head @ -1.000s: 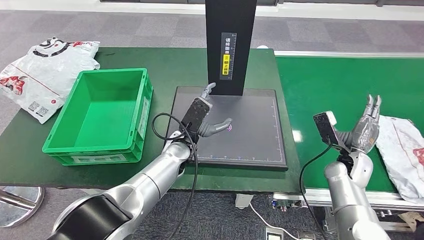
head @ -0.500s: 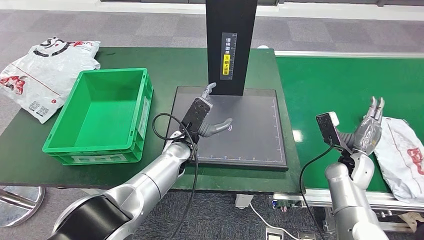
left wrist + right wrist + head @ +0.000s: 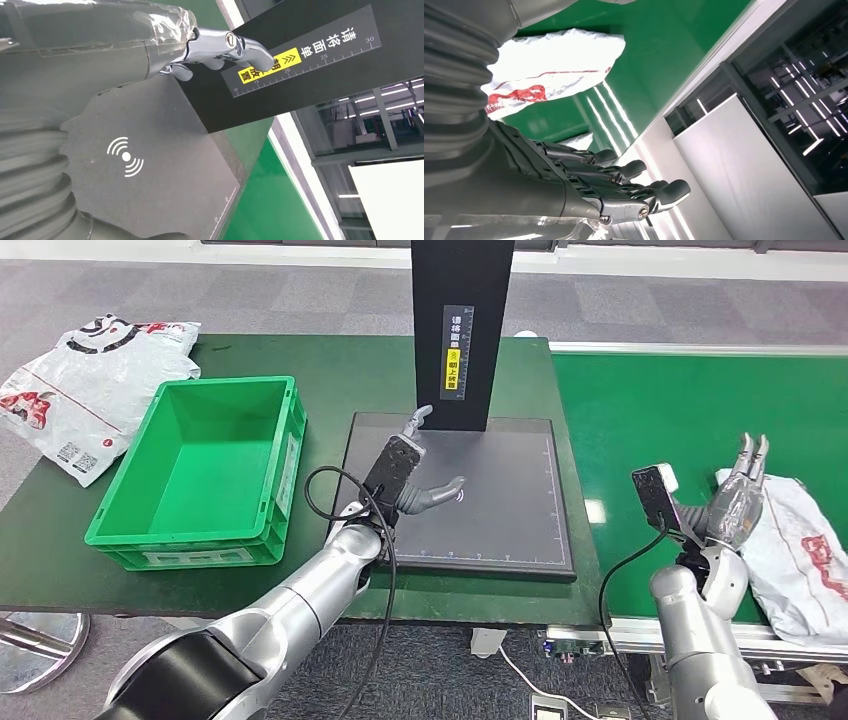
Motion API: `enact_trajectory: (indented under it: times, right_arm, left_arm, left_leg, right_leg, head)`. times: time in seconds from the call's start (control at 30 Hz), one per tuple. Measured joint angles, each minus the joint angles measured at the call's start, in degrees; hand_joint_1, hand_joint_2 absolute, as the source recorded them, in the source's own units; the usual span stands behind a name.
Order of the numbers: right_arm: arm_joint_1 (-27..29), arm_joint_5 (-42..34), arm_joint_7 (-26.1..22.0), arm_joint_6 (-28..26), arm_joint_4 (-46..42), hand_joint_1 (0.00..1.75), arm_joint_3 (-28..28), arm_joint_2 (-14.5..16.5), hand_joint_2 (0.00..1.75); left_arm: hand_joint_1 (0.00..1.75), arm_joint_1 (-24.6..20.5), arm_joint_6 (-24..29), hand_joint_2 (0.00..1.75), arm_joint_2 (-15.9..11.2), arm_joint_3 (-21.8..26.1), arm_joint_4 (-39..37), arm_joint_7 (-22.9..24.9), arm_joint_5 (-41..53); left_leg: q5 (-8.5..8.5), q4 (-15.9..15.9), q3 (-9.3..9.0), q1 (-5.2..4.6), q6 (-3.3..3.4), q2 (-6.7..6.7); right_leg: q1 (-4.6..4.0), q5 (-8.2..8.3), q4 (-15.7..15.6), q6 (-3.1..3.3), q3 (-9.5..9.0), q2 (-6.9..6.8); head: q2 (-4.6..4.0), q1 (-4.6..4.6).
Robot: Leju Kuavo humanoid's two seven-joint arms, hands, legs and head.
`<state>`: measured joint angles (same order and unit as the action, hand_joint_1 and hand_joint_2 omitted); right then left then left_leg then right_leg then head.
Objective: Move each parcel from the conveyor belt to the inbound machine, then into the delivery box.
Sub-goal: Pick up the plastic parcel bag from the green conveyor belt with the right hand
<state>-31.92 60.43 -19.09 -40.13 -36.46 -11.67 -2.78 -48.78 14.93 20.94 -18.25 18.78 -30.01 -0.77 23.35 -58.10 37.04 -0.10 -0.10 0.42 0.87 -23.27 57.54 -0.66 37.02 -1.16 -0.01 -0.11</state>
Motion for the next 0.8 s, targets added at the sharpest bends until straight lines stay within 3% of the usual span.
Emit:
enact_trajectory:
  times: [0.8]
  right_arm:
    - [0.0, 0.2, 0.2, 0.0, 0.0, 0.00, 0.0, 0.0, 1.75]
  left_arm:
    - [0.00, 0.0, 0.0, 1.75, 0.1, 0.0, 0.0, 0.0, 0.0]
  left_leg:
    - [0.00, 0.0, 0.00, 0.00, 0.00, 0.00]
  right_leg:
    - [0.00, 0.00, 0.0, 0.00, 0.00, 0.00]
  head:
    - [0.00, 0.00]
